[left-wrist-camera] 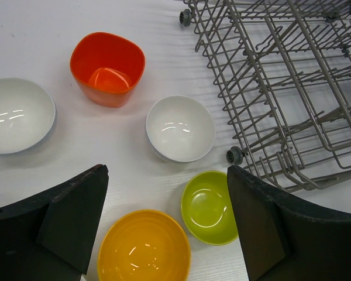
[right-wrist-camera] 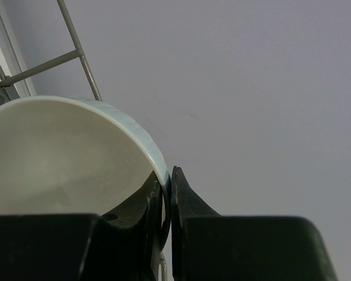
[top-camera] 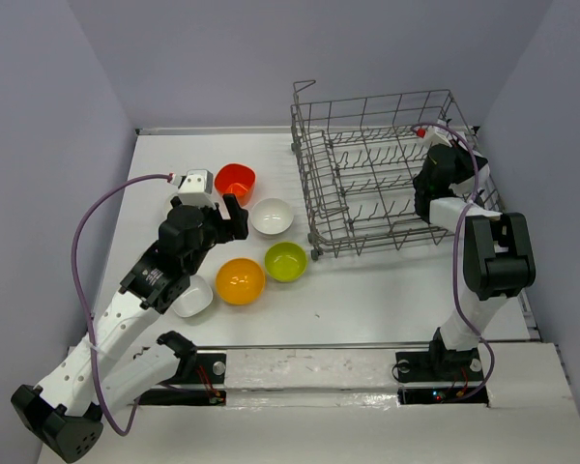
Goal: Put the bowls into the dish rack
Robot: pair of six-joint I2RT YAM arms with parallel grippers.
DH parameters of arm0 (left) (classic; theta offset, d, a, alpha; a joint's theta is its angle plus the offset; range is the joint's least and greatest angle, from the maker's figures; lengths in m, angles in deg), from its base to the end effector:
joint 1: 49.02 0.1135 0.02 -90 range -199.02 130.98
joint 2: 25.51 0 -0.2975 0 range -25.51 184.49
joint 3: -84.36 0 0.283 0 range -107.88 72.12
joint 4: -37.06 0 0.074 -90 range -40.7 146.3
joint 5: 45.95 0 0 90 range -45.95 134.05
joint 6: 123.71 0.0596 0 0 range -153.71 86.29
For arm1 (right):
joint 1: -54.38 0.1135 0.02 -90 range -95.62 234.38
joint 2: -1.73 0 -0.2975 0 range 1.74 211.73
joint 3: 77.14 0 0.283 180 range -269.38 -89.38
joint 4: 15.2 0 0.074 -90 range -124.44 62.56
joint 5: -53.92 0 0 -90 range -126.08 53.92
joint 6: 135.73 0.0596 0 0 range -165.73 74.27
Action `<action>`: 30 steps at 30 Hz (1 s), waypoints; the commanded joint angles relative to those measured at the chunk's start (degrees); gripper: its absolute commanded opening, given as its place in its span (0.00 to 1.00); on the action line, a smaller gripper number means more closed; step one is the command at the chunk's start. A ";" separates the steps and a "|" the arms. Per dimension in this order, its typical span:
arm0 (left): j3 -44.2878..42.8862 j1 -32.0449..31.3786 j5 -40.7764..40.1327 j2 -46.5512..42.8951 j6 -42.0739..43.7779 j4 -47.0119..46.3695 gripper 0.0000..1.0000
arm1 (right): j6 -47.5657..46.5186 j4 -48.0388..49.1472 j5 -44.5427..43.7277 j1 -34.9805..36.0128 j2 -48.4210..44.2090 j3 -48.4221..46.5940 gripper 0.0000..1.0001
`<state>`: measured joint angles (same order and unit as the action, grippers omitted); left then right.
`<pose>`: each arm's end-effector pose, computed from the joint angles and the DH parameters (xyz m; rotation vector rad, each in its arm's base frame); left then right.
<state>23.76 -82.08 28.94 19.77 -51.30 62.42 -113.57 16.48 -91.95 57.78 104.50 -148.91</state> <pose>0.1871 -0.1032 0.3767 0.0426 1.7577 -0.4173 0.4379 -0.0234 0.2592 -0.2345 1.8050 -1.5848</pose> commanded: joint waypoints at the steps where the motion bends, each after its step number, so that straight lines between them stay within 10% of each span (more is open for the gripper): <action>1: 0.20 -0.43 -1.14 0.25 0.88 -1.26 0.91 | 1.48 2.13 0.68 -0.50 3.94 2.84 0.06; 30: 0.19 -0.43 -1.50 0.25 0.80 -1.26 0.92 | 0.95 4.33 1.82 1.61 4.82 3.28 0.27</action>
<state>23.76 -82.08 28.57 20.29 -51.23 62.42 -112.98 16.48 -90.62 58.33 104.60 -148.91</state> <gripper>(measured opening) 0.917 0.266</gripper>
